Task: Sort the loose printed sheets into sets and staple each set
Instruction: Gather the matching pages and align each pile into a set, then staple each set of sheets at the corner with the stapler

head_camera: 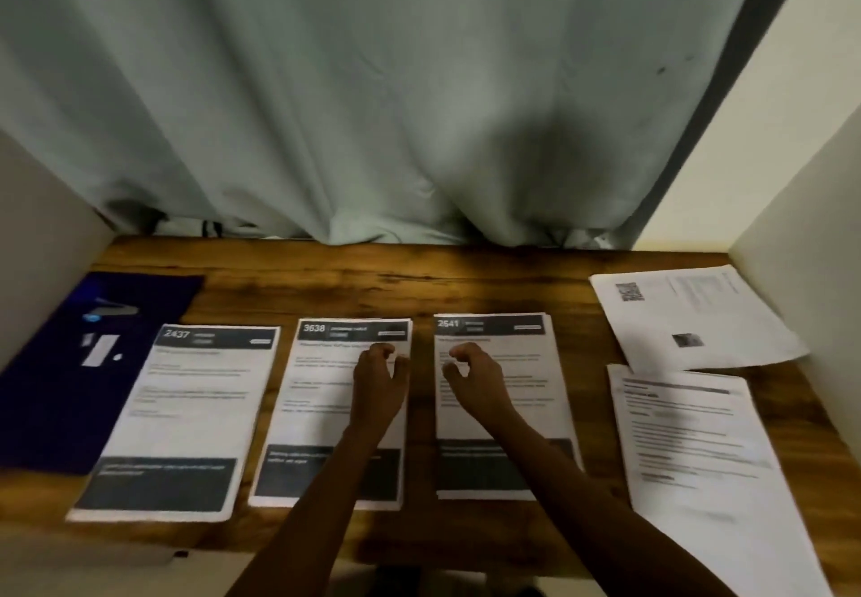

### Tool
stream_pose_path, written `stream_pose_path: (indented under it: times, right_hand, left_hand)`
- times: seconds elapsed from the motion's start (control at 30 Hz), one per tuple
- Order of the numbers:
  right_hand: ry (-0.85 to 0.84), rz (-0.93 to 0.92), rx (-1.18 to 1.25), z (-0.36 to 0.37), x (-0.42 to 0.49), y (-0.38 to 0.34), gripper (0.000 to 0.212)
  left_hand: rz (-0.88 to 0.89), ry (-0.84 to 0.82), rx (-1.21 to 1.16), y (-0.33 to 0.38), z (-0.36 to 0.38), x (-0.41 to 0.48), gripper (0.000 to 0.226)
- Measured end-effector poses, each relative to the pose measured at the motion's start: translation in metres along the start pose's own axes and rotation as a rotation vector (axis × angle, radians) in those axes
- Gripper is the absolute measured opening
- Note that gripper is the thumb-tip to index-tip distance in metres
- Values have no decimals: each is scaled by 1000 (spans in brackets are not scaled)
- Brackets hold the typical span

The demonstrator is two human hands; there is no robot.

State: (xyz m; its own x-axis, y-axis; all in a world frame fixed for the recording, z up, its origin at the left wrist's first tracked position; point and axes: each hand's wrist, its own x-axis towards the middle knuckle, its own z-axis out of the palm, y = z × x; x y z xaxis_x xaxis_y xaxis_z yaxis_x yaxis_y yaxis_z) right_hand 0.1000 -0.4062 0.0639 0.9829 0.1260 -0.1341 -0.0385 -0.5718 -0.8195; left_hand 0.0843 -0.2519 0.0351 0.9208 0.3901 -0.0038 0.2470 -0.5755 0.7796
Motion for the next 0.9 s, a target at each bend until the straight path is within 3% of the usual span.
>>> stream_pose_path:
  times: [0.2, 0.43, 0.73, 0.9]
  right_hand:
    - [-109, -101, -67, 86, 4, -46, 29]
    - [-257, -44, -15, 161, 7, -86, 28]
    - [-415, 2, -18, 223, 16, -120, 18]
    - [-420, 21, 69, 246, 24, -134, 33]
  left_hand:
    - [-46, 58, 98, -69, -65, 19, 37]
    - [-14, 91, 335, -145, -137, 32, 48]
    - [-106, -212, 608, -216, -174, 29, 77]
    - [-146, -224, 622, -220, -174, 30, 71]
